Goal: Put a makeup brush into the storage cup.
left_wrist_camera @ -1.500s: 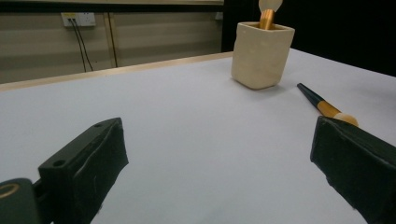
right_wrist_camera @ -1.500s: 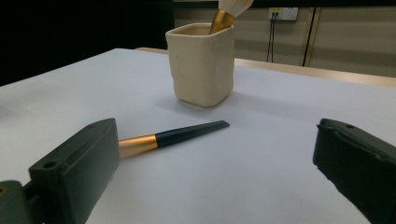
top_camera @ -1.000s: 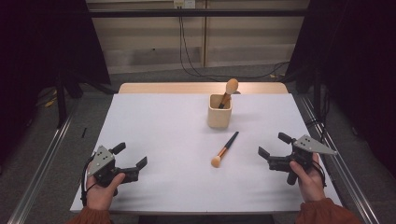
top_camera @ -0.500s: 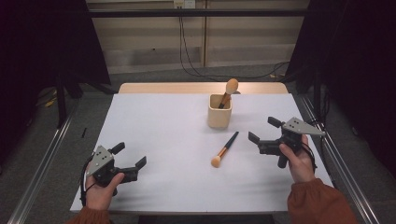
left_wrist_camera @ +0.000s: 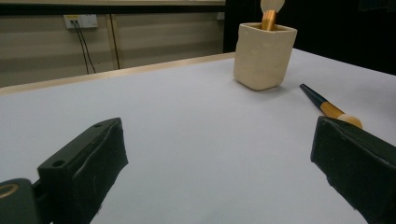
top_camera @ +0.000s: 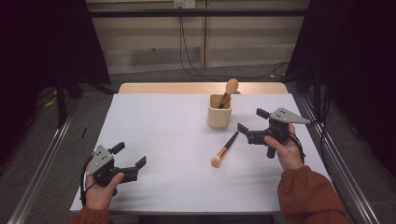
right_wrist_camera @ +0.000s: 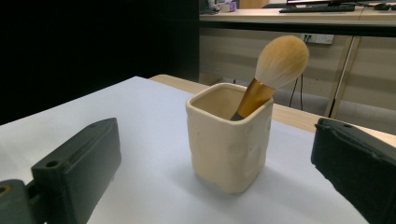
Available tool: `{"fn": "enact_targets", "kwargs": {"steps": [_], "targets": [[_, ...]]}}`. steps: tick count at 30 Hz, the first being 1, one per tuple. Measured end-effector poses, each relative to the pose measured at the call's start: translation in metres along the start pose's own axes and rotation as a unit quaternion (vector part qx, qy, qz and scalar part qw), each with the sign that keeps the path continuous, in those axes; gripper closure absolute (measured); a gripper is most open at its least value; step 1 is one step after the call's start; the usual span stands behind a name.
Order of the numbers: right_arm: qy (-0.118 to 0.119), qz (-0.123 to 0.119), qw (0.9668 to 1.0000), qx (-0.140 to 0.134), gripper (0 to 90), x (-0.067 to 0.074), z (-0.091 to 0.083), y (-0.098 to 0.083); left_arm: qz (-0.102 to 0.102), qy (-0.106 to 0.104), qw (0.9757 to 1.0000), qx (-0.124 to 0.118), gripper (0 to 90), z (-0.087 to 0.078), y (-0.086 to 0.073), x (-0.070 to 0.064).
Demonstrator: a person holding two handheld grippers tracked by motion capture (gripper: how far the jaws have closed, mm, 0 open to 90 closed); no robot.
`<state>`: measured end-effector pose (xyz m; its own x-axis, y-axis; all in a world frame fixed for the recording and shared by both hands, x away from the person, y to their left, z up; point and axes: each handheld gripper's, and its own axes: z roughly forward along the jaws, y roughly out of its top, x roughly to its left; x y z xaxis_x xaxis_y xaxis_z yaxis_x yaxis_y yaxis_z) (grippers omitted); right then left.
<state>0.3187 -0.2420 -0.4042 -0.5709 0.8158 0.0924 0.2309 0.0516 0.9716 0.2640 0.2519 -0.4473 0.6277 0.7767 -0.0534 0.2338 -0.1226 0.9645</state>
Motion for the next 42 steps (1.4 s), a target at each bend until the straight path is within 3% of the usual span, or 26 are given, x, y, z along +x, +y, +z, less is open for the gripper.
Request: {"fn": "enact_targets", "kwargs": {"steps": [6, 11, 15, 21, 28, 32, 34, 42], "targets": [[0.001, -0.003, 1.0, 0.002, 1.1, -0.003, 0.015, 0.008, 0.0, -0.001, 1.0, 0.001, 3.3, 0.0, 0.0, 0.0], [0.013, -0.008, 0.9995, 0.027, 0.0, -0.005, 0.029, 0.013, 0.0, 0.0, 1.0, 0.001, 3.3, 0.0, 0.0, 0.0], [0.018, 0.002, 0.9983, 0.055, 0.0, -0.011, 0.038, 0.017, -0.001, 0.001, 1.0, 0.0, 3.3, 0.0, 0.0, 0.001], [0.043, -0.002, 0.9926, 0.114, 0.8, -0.017, 0.045, 0.02, 0.001, 0.001, 1.0, 0.001, 3.3, 0.0, 0.0, 0.001], [0.043, -0.014, 0.9861, 0.159, 2.0, -0.021, 0.047, 0.022, -0.004, 0.001, 1.0, 0.001, 3.3, 0.0, -0.001, 0.002], [0.052, -0.021, 0.979, 0.196, 2.1, -0.023, 0.05, 0.022, -0.004, 0.003, 1.0, 0.001, 3.3, 0.0, -0.001, 0.002], [0.065, -0.026, 0.9723, 0.223, 2.1, -0.024, 0.051, 0.022, -0.003, 0.003, 1.0, 0.002, 3.3, 0.0, -0.001, 0.002], [0.101, -0.04, 0.9511, 0.289, 2.6, -0.025, 0.053, 0.023, -0.003, 0.003, 1.0, 0.002, 3.3, 0.0, -0.001, 0.002]]}}
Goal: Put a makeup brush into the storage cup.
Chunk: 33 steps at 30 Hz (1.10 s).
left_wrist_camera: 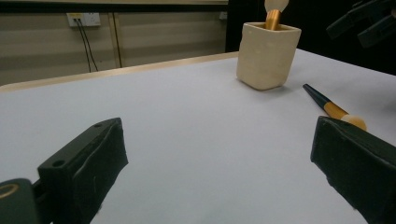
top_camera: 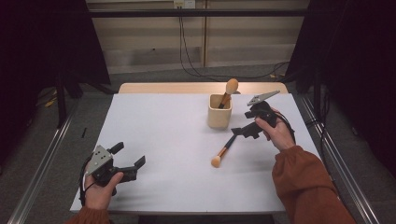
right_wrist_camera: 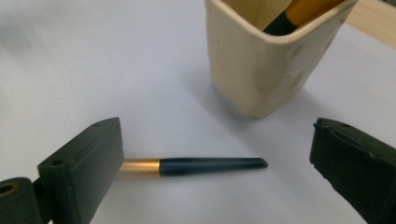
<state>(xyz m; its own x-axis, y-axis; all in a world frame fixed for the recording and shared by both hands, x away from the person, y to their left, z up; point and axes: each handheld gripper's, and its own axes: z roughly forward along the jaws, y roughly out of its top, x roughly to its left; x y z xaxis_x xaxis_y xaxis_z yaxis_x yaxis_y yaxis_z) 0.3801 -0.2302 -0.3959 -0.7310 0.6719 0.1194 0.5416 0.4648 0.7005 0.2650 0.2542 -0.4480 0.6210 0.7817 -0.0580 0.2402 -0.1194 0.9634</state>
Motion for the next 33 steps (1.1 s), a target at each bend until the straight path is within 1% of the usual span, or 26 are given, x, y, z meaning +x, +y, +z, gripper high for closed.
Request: {"fn": "enact_targets", "kwargs": {"steps": [1, 4, 7, 9, 11, 15, 17, 19, 20, 21, 24, 27, 29, 32, 33], "targets": [[0.003, -0.004, 1.0, 0.008, 2.7, 0.0, 0.0, 0.0, 0.0, 0.0, 1.0, 0.0, 3.3, 0.0, 0.0, 0.0], [0.001, -0.017, 0.9994, 0.029, 2.8, 0.0, 0.001, 0.002, -0.001, 0.0, 1.0, 0.0, 3.3, 0.0, 0.0, 0.0], [0.003, -0.025, 0.9984, 0.05, 2.9, -0.001, 0.003, 0.003, 0.0, 0.003, 1.0, -0.001, 3.3, 0.0, 0.0, 0.0], [0.005, -0.03, 0.9975, 0.063, 4.6, -0.001, 0.004, 0.003, -0.001, 0.004, 1.0, -0.001, 3.3, 0.0, 0.0, 0.0], [-0.002, -0.033, 0.9964, 0.077, 3.3, -0.001, 0.005, 0.003, -0.001, 0.003, 1.0, -0.001, 3.3, 0.0, 0.0, 0.0], [0.007, -0.043, 0.993, 0.11, 3.7, -0.004, 0.008, 0.001, 0.001, 0.002, 1.0, 0.0, 3.3, 0.0, 0.0, 0.0], [0.014, -0.044, 0.9915, 0.121, 3.8, -0.004, 0.008, 0.0, 0.001, 0.002, 1.0, 0.001, 3.3, 0.0, 0.0, 0.0], [0.014, -0.05, 0.9902, 0.129, 3.8, -0.004, 0.008, 0.0, 0.001, 0.002, 1.0, 0.0, 3.3, 0.0, 0.0, 0.0], [0.02, -0.052, 0.9893, 0.135, 4.3, -0.004, 0.009, -0.001, 0.001, 0.002, 1.0, 0.0, 3.3, 0.0, 0.0, 0.0], [0.026, -0.054, 0.9882, 0.141, 4.9, -0.004, 0.009, -0.001, 0.003, 0.002, 1.0, 0.001, 3.3, 0.0, 0.0, 0.0], [0.03, -0.066, 0.9843, 0.161, 4.9, -0.003, 0.012, -0.002, 0.001, 0.003, 1.0, 0.0, 3.3, 0.001, 0.0, -0.001], [0.031, -0.076, 0.9813, 0.174, 4.9, -0.002, 0.014, 0.0, 0.004, 0.0, 1.0, 0.001, 3.3, 0.001, 0.0, -0.001], [0.03, -0.079, 0.9811, 0.174, 4.9, -0.002, 0.015, 0.002, 0.005, -0.001, 1.0, 0.002, 3.3, 0.001, 0.0, -0.001], [0.038, -0.087, 0.9783, 0.184, 4.8, -0.002, 0.017, 0.004, 0.003, 0.001, 1.0, 0.001, 3.3, 0.001, 0.0, -0.001], [0.045, -0.091, 0.9768, 0.189, 4.7, -0.001, 0.019, 0.004, 0.003, 0.001, 1.0, 0.001, 3.3, 0.001, 0.0, -0.001]]}}
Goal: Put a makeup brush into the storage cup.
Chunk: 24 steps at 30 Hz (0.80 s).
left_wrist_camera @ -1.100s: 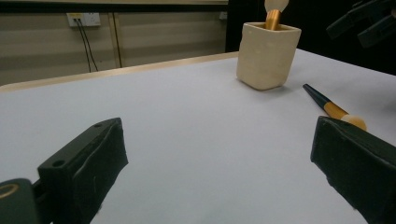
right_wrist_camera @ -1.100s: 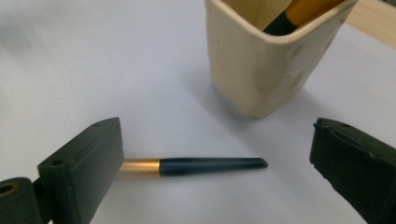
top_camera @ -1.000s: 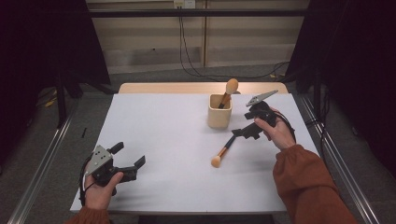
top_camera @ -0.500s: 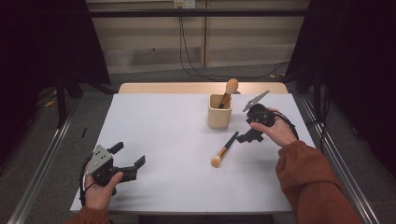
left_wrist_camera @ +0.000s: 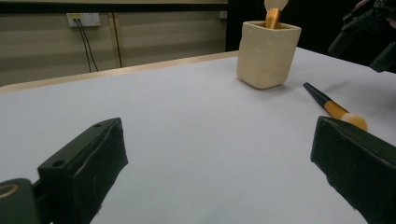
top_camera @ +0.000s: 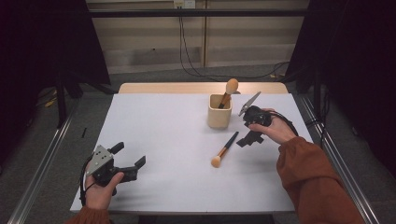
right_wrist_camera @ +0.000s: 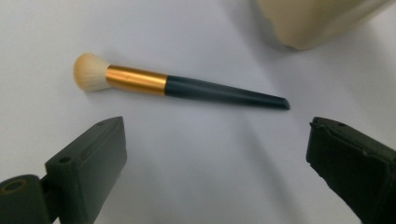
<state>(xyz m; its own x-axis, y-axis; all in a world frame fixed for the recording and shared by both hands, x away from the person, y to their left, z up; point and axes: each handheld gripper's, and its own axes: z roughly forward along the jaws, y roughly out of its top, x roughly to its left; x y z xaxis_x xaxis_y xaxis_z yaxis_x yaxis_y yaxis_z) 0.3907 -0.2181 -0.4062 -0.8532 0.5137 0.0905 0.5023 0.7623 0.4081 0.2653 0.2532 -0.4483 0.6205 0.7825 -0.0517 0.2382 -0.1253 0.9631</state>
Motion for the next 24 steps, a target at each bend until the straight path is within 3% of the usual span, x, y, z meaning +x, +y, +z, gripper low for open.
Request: {"fn": "enact_targets", "kwargs": {"steps": [3, 8, 24], "targets": [[0.019, -0.022, 0.9993, 0.024, 4.6, 0.003, 0.006, 0.001, 0.001, -0.003, 1.0, 0.002, 3.3, 0.001, 0.0, 0.0], [0.028, -0.046, 0.9975, 0.045, 4.6, 0.008, 0.015, 0.005, 0.002, -0.004, 1.0, 0.002, 3.3, 0.0, 0.0, 0.0], [0.05, -0.104, 0.9917, 0.056, 4.4, 0.019, 0.036, 0.021, 0.001, -0.003, 1.0, 0.003, 3.3, 0.001, 0.0, 0.0]]}}
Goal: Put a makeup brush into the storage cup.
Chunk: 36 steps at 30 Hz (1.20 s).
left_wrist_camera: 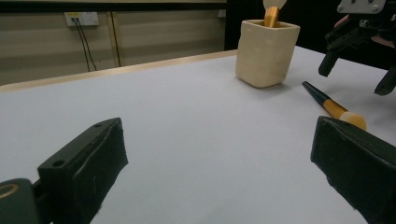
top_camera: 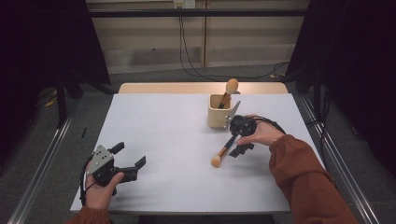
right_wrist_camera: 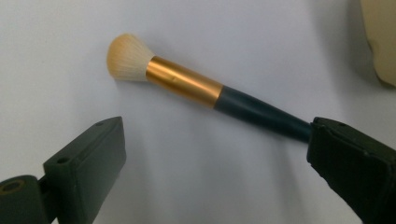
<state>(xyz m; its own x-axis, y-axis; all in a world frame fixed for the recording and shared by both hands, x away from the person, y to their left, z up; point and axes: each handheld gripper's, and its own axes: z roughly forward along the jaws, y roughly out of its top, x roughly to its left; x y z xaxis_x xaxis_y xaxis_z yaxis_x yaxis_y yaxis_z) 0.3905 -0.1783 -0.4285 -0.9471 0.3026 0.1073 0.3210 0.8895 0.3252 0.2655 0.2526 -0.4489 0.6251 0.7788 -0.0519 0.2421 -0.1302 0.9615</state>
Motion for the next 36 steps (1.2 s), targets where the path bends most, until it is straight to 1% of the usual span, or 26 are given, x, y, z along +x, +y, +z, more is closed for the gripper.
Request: {"fn": "enact_targets", "kwargs": {"steps": [2, 3, 5, 7, 8, 10, 11, 13, 15, 17, 18, 19, 20, 21, 23, 25, 26, 28, 30, 33, 34, 36], "targets": [[-0.004, -0.009, 1.0, -0.001, 4.1, 0.0, 0.002, 0.003, 0.001, -0.001, 1.0, -0.001, 3.3, 0.0, 0.0, 0.0], [-0.001, -0.014, 0.9999, -0.002, 4.2, 0.0, 0.004, 0.004, 0.001, -0.001, 1.0, -0.001, 3.3, 0.0, 0.0, 0.0], [-0.004, -0.016, 0.9998, 0.005, 4.5, 0.002, 0.007, 0.006, 0.0, 0.0, 1.0, 0.0, 3.3, 0.0, 0.0, 0.0], [-0.001, -0.026, 0.9996, 0.009, 5.6, 0.003, 0.01, 0.009, 0.005, 0.001, 1.0, 0.004, 3.3, 0.0, 0.0, 0.0], [-0.002, -0.032, 0.9995, 0.008, 6.4, 0.004, 0.011, 0.01, 0.005, 0.001, 1.0, 0.005, 3.3, 0.0, 0.0, 0.0], [0.003, -0.041, 0.9992, 0.003, 6.2, 0.004, 0.013, 0.014, 0.004, 0.001, 1.0, 0.004, 3.3, 0.0, 0.0, 0.0], [0.003, -0.051, 0.9987, 0.008, 5.5, 0.004, 0.015, 0.015, 0.003, 0.001, 1.0, 0.004, 3.3, 0.0, 0.0, 0.0], [0.002, -0.056, 0.9982, 0.018, 5.9, 0.004, 0.018, 0.017, 0.003, 0.001, 1.0, 0.004, 3.3, 0.0, 0.0, 0.0], [0.005, -0.064, 0.9976, 0.026, 9.4, 0.004, 0.021, 0.018, 0.004, 0.0, 1.0, 0.004, 3.3, 0.0, 0.0, 0.0], [-0.003, -0.075, 0.9967, 0.031, 12.8, 0.004, 0.023, 0.019, 0.004, -0.001, 1.0, 0.004, 3.3, 0.0, -0.001, 0.001], [0.0, -0.074, 0.9967, 0.033, 12.4, 0.003, 0.024, 0.019, 0.004, -0.001, 1.0, 0.004, 3.3, 0.0, -0.001, 0.001], [-0.002, -0.07, 0.9969, 0.037, 12.3, 0.003, 0.025, 0.019, 0.004, -0.001, 1.0, 0.005, 3.3, 0.001, -0.001, 0.001], [-0.003, -0.08, 0.996, 0.039, 14.3, 0.001, 0.027, 0.019, 0.004, -0.001, 1.0, 0.005, 3.3, 0.001, -0.001, 0.001], [-0.002, -0.079, 0.996, 0.043, 16.6, 0.001, 0.028, 0.019, 0.004, -0.001, 1.0, 0.005, 3.3, 0.0, -0.001, 0.001], [-0.003, -0.081, 0.9956, 0.048, 17.0, 0.002, 0.03, 0.02, 0.004, -0.001, 1.0, 0.005, 3.3, 0.0, -0.001, 0.001], [-0.007, -0.086, 0.9952, 0.047, 19.4, 0.001, 0.032, 0.02, 0.005, -0.001, 1.0, 0.005, 3.3, 0.0, -0.001, 0.001], [-0.007, -0.086, 0.9949, 0.051, 21.3, 0.001, 0.033, 0.02, 0.005, 0.003, 1.0, 0.005, 3.3, 0.0, 0.0, 0.001], [-0.01, -0.091, 0.9942, 0.057, 26.1, 0.001, 0.036, 0.019, 0.001, 0.002, 1.0, 0.003, 3.3, 0.0, -0.001, 0.001], [-0.012, -0.092, 0.994, 0.058, 27.3, 0.001, 0.036, 0.019, 0.005, 0.002, 1.0, 0.006, 3.3, 0.0, -0.001, 0.002], [-0.014, -0.097, 0.9934, 0.059, 30.6, 0.003, 0.036, 0.02, 0.005, -0.001, 1.0, 0.005, 3.3, 0.0, 0.0, 0.001], [-0.014, -0.094, 0.9937, 0.059, 32.3, 0.004, 0.036, 0.02, 0.006, 0.0, 1.0, 0.006, 3.3, 0.0, 0.0, 0.0], [-0.013, -0.105, 0.9926, 0.059, 36.9, 0.004, 0.035, 0.021, 0.006, 0.0, 1.0, 0.006, 3.3, 0.0, 0.0, 0.0]]}}
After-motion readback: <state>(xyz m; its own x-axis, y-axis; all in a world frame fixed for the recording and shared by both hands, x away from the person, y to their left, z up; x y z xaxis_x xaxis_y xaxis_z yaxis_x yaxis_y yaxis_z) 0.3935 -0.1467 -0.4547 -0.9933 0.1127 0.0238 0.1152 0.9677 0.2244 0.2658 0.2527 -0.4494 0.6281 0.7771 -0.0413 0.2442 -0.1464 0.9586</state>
